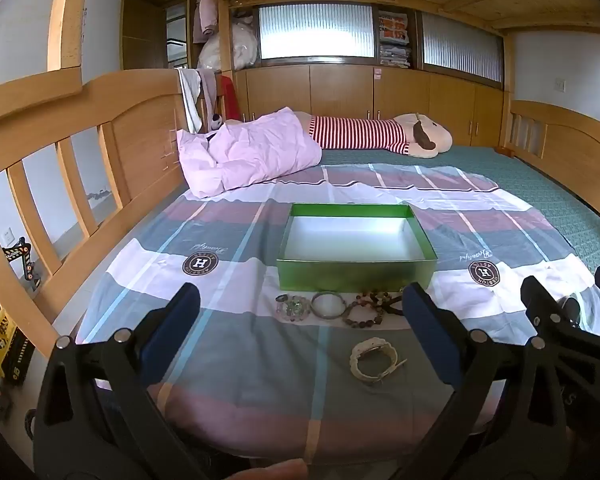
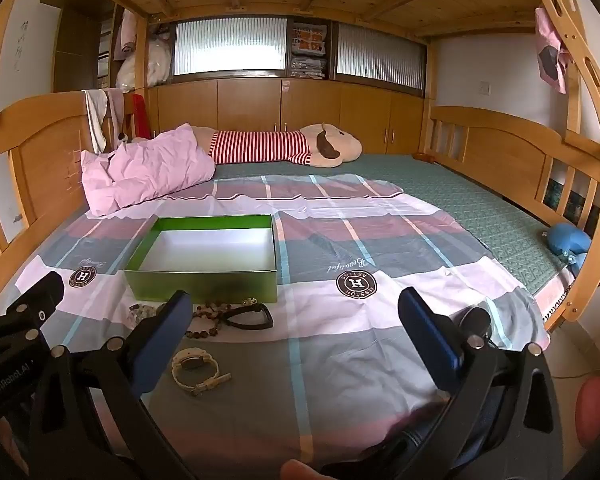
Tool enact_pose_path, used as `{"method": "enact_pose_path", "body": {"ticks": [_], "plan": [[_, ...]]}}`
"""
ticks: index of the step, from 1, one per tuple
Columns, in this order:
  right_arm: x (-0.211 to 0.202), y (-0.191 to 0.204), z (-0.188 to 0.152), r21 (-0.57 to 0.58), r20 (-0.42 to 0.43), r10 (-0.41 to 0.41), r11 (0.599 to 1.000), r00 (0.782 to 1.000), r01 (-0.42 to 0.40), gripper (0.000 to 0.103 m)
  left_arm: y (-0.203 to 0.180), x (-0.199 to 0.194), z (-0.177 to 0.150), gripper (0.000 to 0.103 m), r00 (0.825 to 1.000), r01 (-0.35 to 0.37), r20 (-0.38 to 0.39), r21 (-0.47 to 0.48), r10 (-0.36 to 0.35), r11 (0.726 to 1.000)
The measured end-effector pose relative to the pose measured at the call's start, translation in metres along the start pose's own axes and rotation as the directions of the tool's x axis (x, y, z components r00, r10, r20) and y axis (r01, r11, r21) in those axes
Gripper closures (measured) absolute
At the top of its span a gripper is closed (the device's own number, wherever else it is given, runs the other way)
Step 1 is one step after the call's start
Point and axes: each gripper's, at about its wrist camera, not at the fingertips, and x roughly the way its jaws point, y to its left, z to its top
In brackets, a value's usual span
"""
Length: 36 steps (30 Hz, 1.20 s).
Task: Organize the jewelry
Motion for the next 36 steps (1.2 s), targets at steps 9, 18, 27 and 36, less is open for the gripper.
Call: {"method": "enact_pose_path", "body": {"ticks": [9,18,27,36], "plan": [[-0.0001,-0.0005,-0.0003,0.003,0.0,0.001,1.0,1.0,-0.001,0.003,0.0,0.0,0.0,0.004,1.0,0.0,-0.001,0.001,0.0,1.0],[-0.0004,-0.0024,-0.0001,0.006,-0.001,0.002,1.0,1.0,-0.002,0.003,-0.0002,0.0001,0.0,0.004,1.0,-0.001,-0.001,0.003,0.001,1.0],[0.0003,-0.0039,-0.0001,0.008,-0.003,0.004,1.0,1.0,-0.004,0.003,-0.0001,0.0001,0.0,0.004,1.0,-0.002,-0.001,0.005,0.002,1.0],[0.0004,-0.0045,-0.0007,0.009,-0.002,0.004,1.0,1.0,-0.004,0.003,-0.0001,0.0002,-0.0001,0.004,1.0,-0.003,-0.001,0.006,0.003,1.0]]}}
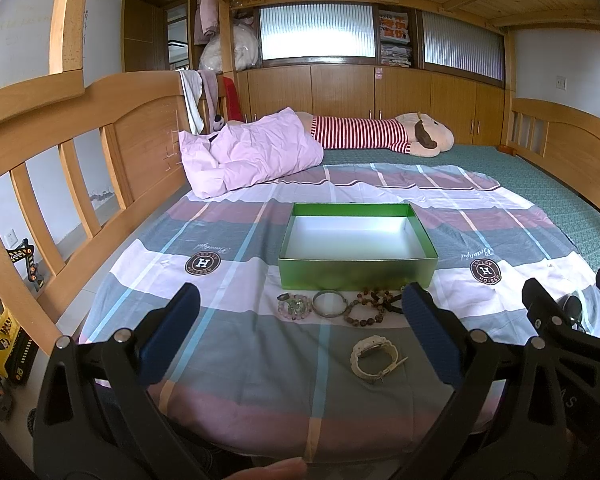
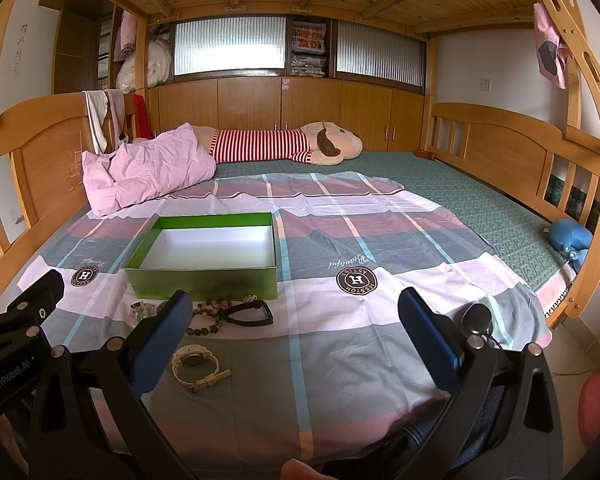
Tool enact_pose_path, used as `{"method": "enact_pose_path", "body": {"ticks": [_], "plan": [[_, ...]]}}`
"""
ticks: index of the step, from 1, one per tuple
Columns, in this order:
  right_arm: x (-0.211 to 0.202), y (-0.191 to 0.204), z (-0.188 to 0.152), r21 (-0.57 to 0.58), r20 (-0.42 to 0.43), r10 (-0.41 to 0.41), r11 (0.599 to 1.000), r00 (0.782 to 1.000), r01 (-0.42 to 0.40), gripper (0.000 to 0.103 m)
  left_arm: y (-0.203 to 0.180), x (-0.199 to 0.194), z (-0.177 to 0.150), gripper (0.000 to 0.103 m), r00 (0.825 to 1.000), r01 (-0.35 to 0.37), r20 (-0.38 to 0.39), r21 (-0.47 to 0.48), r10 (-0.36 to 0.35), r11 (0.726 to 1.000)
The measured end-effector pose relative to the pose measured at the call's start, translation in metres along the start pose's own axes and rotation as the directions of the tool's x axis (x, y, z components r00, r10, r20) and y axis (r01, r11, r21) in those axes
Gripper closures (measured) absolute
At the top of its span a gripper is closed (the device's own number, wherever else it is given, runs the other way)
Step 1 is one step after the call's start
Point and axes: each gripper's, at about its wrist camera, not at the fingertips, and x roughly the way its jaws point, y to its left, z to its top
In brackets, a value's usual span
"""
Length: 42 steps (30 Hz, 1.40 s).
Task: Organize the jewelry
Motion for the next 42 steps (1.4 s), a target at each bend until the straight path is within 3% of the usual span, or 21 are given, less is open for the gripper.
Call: {"method": "enact_pose_path", "body": {"ticks": [42], "plan": [[0.0076,0.0046,-0.0046,-0.005,-0.016,-0.002,1.0,1.0,0.002,0.003,0.0033,0.0071,-0.0082,0.004,1.0,0.002,-0.011,0.001,-0.002,1.0]]}}
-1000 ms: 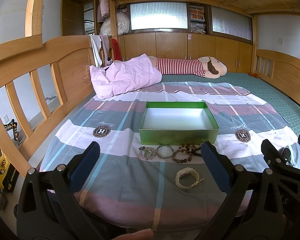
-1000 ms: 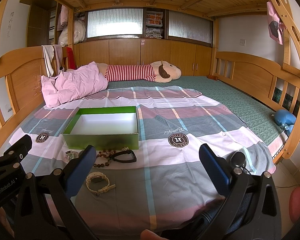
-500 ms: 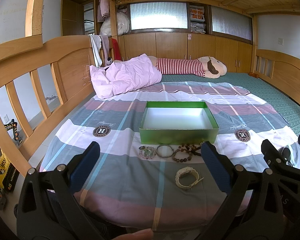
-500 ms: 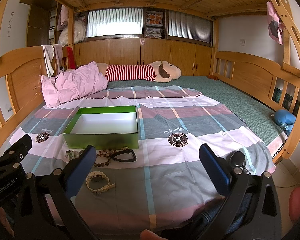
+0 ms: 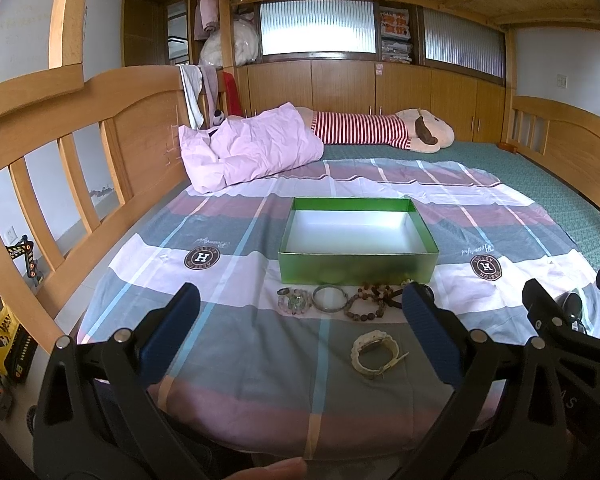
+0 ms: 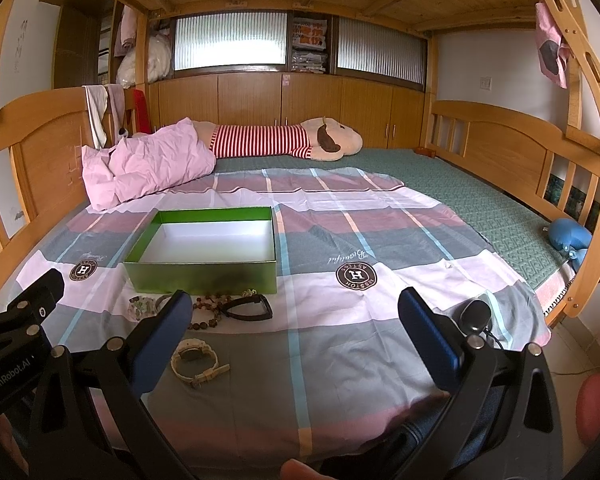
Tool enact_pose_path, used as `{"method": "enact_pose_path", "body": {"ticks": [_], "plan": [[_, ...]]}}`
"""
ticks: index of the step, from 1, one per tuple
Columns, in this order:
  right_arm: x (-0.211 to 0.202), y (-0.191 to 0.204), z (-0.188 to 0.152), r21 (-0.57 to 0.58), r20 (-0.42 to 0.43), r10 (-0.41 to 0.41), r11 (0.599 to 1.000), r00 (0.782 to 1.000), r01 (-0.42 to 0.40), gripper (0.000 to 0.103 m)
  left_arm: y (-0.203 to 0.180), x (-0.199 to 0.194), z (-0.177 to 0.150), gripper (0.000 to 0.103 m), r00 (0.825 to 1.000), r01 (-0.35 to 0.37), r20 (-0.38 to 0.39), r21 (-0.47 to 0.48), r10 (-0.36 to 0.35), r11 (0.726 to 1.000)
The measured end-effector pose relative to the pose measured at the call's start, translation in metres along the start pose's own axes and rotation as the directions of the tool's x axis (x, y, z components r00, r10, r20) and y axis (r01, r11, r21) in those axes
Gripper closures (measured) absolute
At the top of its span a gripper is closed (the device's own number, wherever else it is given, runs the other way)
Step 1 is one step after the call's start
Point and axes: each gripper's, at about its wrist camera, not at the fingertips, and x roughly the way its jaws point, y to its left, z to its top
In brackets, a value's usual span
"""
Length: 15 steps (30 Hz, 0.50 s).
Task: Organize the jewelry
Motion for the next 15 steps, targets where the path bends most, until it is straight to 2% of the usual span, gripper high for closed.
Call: {"method": "enact_pose_path", "body": {"ticks": [5,8,11,14,15], "plan": [[0.02,-0.007,0.003,-0.027,-0.037,0.014,1.0,0.999,-0.015,0.003,0.007,0.018,-0.003,0.004,0.999,0.029,-0.044,-0.002,-0.029,1.0],[0.057,-0.021,-0.001,-0.012,-0.149,0.034,0.999,0.988,-0.036,0.003,0.019,0.039,-0.007,0.004,0.995,0.023,-0.092,-0.022,-0.025,0.999],[0.104,-0.024,-0.017,-0.017,-0.302,0.058,0.998,0.951,-0.066,0.007,0.026,0.068,-0.018,0.004,0.984,0.041,-0.175,-0.028,-0.045,0.999],[0.129,-0.018,-0.035,-0.014,-0.389,0.084,0.995,0.918,-0.097,0.021,0.022,0.094,-0.033,0.004,0.963,0.077,-0.258,-0.021,-0.079,0.997],[0.135,-0.015,-0.038,-0.009,-0.405,0.095,0.994,0.909,-0.107,0.022,0.019,0.1,-0.037,0.004,0.956,0.089,-0.279,-0.016,-0.09,0.996]]}}
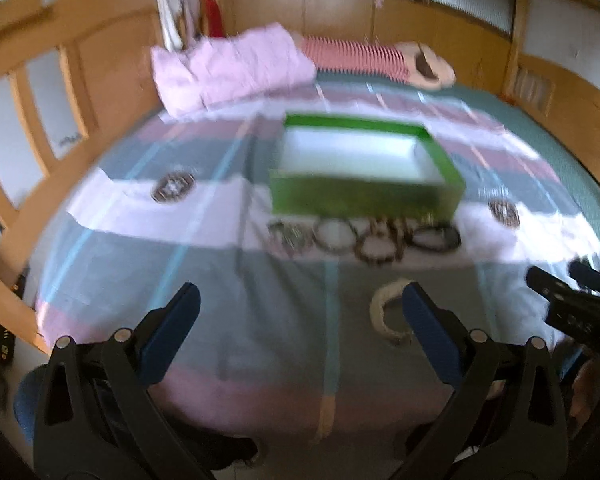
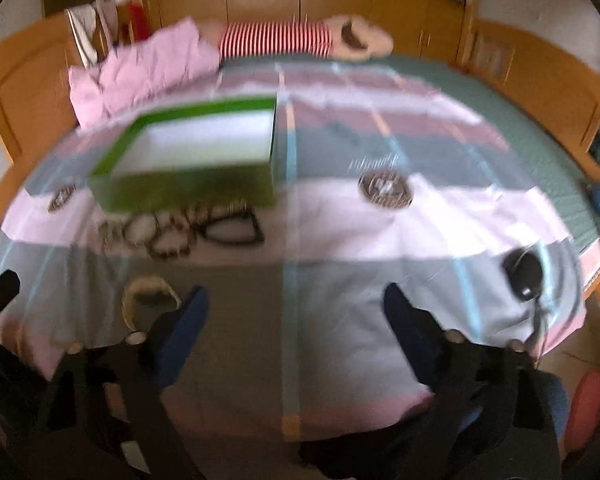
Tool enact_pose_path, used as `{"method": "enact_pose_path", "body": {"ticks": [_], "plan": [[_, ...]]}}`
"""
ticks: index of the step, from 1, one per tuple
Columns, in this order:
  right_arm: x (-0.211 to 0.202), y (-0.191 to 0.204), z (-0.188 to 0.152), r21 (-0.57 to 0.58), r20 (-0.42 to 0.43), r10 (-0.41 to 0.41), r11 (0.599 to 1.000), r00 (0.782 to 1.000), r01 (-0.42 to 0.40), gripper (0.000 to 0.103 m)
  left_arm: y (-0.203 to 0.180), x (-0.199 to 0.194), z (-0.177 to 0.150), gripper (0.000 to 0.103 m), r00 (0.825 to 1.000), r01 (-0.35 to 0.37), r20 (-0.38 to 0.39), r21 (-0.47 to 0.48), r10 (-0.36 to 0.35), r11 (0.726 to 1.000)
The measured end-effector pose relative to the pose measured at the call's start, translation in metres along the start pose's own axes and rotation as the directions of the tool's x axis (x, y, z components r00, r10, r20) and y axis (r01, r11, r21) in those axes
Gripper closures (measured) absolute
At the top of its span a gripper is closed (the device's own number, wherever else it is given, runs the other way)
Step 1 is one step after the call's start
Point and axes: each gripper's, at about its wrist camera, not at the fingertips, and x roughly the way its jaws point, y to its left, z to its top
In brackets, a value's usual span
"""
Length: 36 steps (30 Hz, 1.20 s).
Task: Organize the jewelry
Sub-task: 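Grasp the white watch with the left tool while the right tool grasps the black-strap watch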
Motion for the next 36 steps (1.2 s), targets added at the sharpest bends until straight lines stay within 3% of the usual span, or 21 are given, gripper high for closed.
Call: {"method": "enact_pose_path", "body": {"ticks": [2,7,11,16,24,25,26,27,28,29,36], "plan": [[0.013,0.002,0.001,0.008,-0.038,0.02,1.0,0.999,-0.019,0.029,-0.006,0.014,-0.003,0.005,0.999,0.032,-0.041,0.012,-0.032,0.999],[0.044,0.01,0.022,-0.01,-0.059,0.056,0.998,0.997,-0.057,0.033,-0.029,0.048,-0.002,0.011,0.989,0.091,-0.119,0.046,-0.085,0.995],[0.07,0.014,0.044,-0.023,-0.079,0.077,0.997,0.994,-0.079,0.034,-0.047,0.079,0.002,0.025,0.975,0.119,-0.195,0.069,-0.104,0.99],[0.103,0.024,0.062,-0.089,-0.101,0.031,0.995,0.994,-0.04,0.035,-0.058,0.111,0.002,0.039,0.953,0.153,-0.277,0.075,-0.126,0.985],[0.143,0.024,0.059,-0.119,-0.155,0.01,0.992,0.988,-0.029,0.051,-0.065,0.144,-0.004,0.048,0.919,0.183,-0.369,0.086,-0.139,0.979],[0.146,0.023,0.058,-0.119,-0.16,0.017,0.992,0.987,-0.037,0.061,-0.066,0.147,-0.007,0.05,0.916,0.181,-0.377,0.086,-0.136,0.98],[0.147,0.022,0.056,-0.115,-0.154,0.028,0.992,0.988,-0.046,0.068,-0.066,0.149,-0.008,0.052,0.918,0.174,-0.375,0.091,-0.128,0.981],[0.145,0.022,0.056,-0.116,-0.142,0.026,0.992,0.99,-0.043,0.072,-0.067,0.149,-0.008,0.062,0.923,0.166,-0.366,0.095,-0.12,0.982],[0.143,0.022,0.056,-0.124,-0.145,0.035,0.991,0.989,-0.053,0.087,-0.067,0.148,-0.007,0.072,0.925,0.163,-0.361,0.096,-0.119,0.982],[0.14,0.023,0.056,-0.13,-0.15,0.039,0.99,0.988,-0.059,0.092,-0.066,0.147,-0.005,0.081,0.927,0.157,-0.358,0.092,-0.114,0.983],[0.103,0.017,0.059,-0.133,-0.097,0.062,0.988,0.993,-0.075,0.093,-0.057,0.119,0.009,0.081,0.955,0.126,-0.281,0.091,-0.096,0.988]]}}
